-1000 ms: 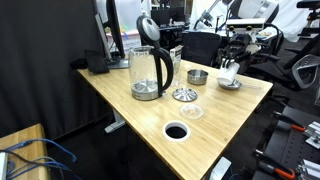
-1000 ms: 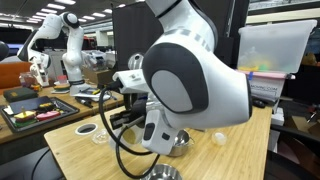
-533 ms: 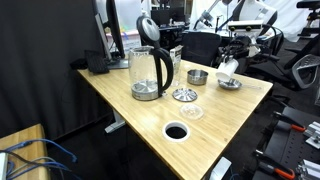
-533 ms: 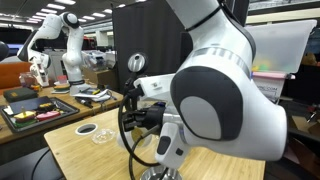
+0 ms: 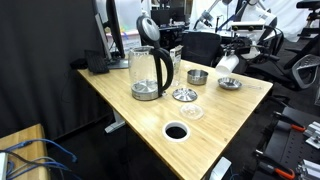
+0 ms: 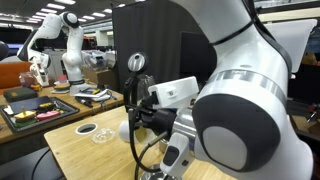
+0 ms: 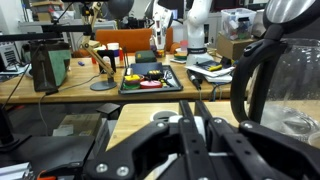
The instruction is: Pour some contents from the white mug into the silver pan.
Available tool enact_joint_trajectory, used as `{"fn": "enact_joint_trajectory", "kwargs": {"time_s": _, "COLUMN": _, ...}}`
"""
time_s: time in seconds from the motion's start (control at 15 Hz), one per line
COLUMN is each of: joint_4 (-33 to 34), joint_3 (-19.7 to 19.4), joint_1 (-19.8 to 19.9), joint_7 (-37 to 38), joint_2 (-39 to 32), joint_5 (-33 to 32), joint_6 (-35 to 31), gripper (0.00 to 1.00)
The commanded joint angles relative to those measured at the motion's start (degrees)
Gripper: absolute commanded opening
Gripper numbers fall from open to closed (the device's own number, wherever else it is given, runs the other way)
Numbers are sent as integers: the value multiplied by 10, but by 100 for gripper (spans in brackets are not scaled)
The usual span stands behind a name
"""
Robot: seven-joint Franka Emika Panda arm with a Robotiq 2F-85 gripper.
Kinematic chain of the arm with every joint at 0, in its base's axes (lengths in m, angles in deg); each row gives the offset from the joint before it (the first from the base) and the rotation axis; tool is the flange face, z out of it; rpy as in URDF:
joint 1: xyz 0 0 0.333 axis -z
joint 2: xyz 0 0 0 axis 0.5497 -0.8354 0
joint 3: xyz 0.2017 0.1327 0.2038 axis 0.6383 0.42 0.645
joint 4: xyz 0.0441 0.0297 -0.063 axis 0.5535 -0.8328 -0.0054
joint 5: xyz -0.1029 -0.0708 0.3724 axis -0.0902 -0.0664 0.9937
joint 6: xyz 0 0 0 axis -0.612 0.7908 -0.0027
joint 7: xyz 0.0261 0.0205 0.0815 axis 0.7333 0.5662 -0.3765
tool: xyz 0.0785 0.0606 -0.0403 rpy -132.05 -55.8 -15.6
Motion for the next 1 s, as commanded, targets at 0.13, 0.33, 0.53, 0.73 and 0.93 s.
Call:
{"fn": "enact_joint_trajectory", "kwargs": {"time_s": 0.13, "joint_4": 29, "joint_3": -10, "joint_1": 18, "joint_7": -35, "joint_2": -32, "joint_5": 6, "joint_6": 74, "gripper": 2}}
{"fn": "enact_joint_trajectory", "kwargs": {"time_s": 0.33, "joint_4": 35, "joint_3": -10, "joint_1": 20, "joint_7": -57, "joint_2": -39, "joint_5": -1, "joint_6": 105, "gripper": 2}}
{"fn": "enact_joint_trajectory", "kwargs": {"time_s": 0.53, "joint_4": 37, "joint_3": -10, "joint_1": 22, "joint_7": -74, "joint_2": -47, "joint_5": 0, "joint_6": 139, "gripper": 2}}
{"fn": "enact_joint_trajectory", "kwargs": {"time_s": 0.73, "joint_4": 42, "joint_3": -9, "joint_1": 25, "joint_7": -97, "joint_2": -66, "joint_5": -4, "joint_6": 186, "gripper": 2}}
{"fn": "enact_joint_trajectory", "kwargs": {"time_s": 0.93, "joint_4": 47, "joint_3": -15, "joint_1": 21, "joint_7": -106, "joint_2": -83, "joint_5": -5, "joint_6": 203, "gripper": 2}}
